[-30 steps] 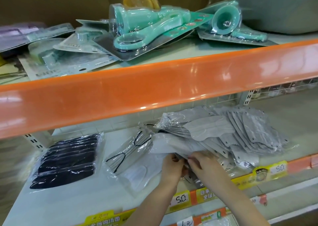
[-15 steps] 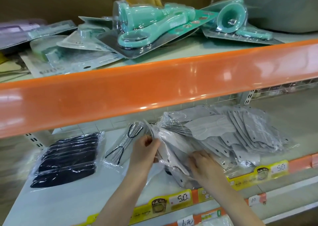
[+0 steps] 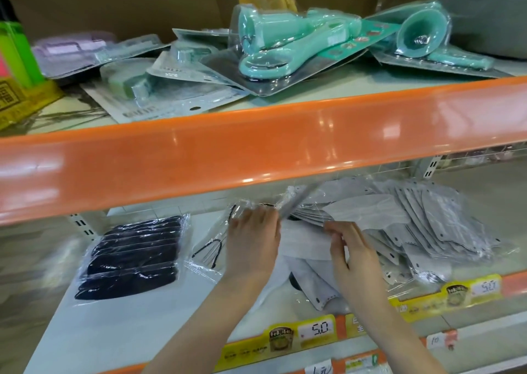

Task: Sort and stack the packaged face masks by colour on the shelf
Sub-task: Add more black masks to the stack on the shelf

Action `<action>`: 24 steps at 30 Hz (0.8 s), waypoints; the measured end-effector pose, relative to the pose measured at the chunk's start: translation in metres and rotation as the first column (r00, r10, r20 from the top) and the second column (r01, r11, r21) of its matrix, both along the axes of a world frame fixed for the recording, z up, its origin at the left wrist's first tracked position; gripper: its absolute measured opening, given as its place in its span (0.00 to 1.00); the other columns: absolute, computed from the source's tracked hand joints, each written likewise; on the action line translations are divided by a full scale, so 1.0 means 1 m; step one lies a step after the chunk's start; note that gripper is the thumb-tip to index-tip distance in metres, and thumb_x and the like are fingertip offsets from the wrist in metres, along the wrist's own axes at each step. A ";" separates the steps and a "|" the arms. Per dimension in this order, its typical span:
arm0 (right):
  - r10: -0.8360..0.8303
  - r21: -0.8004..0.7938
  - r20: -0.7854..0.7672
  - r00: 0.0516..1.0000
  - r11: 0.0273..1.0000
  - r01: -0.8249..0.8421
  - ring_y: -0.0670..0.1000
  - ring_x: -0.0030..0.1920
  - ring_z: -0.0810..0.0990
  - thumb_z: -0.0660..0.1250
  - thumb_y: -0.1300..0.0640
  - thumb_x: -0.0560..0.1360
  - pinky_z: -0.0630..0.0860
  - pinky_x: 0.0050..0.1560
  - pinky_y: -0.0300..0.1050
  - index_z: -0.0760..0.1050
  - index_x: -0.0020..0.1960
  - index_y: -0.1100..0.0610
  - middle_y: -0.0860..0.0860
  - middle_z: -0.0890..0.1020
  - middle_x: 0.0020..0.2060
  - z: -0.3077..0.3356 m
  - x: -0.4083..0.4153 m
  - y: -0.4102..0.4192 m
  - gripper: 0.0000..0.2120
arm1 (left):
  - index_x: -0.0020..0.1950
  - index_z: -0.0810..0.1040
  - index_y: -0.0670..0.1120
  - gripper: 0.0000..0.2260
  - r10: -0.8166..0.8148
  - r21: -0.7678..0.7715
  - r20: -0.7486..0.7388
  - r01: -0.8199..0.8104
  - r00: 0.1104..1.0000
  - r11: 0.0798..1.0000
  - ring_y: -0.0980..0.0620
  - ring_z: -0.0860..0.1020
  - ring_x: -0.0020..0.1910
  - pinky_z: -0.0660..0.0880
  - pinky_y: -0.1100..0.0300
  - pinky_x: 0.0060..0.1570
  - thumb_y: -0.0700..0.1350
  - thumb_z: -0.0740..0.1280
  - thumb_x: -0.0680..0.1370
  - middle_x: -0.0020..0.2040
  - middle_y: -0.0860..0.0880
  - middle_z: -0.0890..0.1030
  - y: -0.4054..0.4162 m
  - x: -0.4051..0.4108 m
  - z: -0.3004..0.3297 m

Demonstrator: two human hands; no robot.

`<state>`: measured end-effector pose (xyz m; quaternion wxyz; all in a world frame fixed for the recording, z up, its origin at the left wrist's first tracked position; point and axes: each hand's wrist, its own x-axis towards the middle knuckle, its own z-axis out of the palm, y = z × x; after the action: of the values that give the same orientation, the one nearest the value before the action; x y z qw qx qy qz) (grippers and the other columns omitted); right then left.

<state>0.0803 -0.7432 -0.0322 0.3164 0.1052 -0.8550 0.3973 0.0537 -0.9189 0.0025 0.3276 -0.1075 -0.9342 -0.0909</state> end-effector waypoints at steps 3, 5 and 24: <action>0.026 0.119 -0.076 0.997 0.993 -0.017 0.47 0.50 0.75 0.54 0.60 0.76 0.70 0.50 0.35 0.77 0.55 0.59 0.49 0.78 0.49 0.006 0.003 -0.003 0.15 | 0.34 0.75 0.47 0.18 -0.037 -0.067 0.159 0.048 0.987 0.997 0.48 0.77 0.32 0.70 0.60 0.30 0.37 0.80 0.53 0.31 0.51 0.76 0.008 0.000 -0.034; 0.028 0.214 -0.069 0.997 0.977 -0.012 0.49 0.51 0.75 0.54 0.58 0.76 0.73 0.50 0.39 0.78 0.53 0.59 0.50 0.78 0.50 0.000 0.001 -0.004 0.15 | 0.34 0.74 0.49 0.20 -0.114 0.001 0.255 0.118 0.960 0.993 0.50 0.76 0.33 0.70 0.61 0.30 0.37 0.80 0.50 0.32 0.53 0.75 0.013 0.002 -0.051; -0.094 0.482 -0.046 0.995 0.870 0.104 0.51 0.35 0.78 0.58 0.55 0.70 0.73 0.33 0.41 0.79 0.39 0.54 0.47 0.79 0.35 -0.044 0.005 -0.026 0.11 | 0.40 0.75 0.47 0.10 -0.263 0.162 0.081 0.247 0.961 0.955 0.51 0.78 0.35 0.72 0.61 0.33 0.41 0.77 0.67 0.37 0.53 0.78 -0.029 0.012 -0.062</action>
<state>0.0850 -0.7690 -0.0759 0.3091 0.1412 -0.9279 0.1533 0.0657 -0.9475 -0.0592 0.2723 -0.1976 -0.9185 -0.2080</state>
